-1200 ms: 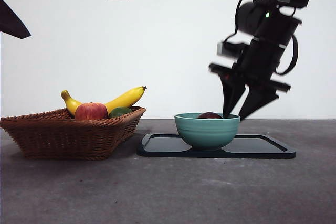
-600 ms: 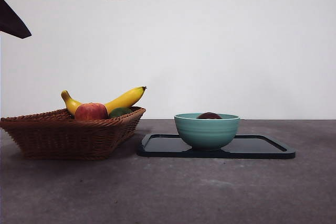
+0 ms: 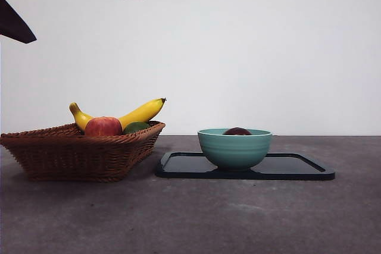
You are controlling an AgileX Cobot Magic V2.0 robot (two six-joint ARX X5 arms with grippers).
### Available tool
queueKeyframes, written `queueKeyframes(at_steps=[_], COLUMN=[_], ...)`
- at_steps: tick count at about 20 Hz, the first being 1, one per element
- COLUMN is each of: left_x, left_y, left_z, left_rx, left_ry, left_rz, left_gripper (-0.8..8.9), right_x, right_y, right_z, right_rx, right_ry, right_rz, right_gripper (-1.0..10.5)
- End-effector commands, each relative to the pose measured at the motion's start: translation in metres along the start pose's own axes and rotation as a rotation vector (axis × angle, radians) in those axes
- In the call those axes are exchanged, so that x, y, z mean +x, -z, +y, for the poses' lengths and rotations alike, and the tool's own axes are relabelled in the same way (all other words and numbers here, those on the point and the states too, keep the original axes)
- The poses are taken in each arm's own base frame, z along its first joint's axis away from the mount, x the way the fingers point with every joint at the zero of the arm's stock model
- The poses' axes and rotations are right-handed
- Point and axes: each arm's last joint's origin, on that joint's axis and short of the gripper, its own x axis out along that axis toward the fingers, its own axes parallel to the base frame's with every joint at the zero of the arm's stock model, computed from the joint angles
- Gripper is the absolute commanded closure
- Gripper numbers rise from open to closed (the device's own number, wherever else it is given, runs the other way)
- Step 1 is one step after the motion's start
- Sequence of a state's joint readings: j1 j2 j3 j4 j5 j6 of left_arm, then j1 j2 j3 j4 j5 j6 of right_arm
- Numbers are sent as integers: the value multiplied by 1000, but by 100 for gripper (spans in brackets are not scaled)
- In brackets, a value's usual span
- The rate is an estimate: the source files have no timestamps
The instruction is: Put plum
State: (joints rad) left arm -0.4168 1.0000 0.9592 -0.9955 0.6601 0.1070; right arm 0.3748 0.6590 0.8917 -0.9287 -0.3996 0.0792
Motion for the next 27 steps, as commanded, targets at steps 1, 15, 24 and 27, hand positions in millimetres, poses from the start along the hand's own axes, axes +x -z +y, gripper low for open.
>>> queueKeyframes(at_steps=[1,15,24,27], left_x=[-1,-1,-2,-4], left_y=[-4,-5,-40,-68], left_z=[-1,-1,-10,-16], left_rx=[30,25,-59,-72], left_ry=[7,7,-20,-102], left_rz=[-19,-25,-234,-272], left_gripper=[412,413,409,409], right_x=[-1,-7,-7,-7], right_y=[14,25,25,25], right_z=[0,2,2,2], right_rx=[10,11,16,16], right_ry=[-16,-40,-40,-40], right_rz=[-16,-44,-45,-45], right_gripper=[766,766,767,766])
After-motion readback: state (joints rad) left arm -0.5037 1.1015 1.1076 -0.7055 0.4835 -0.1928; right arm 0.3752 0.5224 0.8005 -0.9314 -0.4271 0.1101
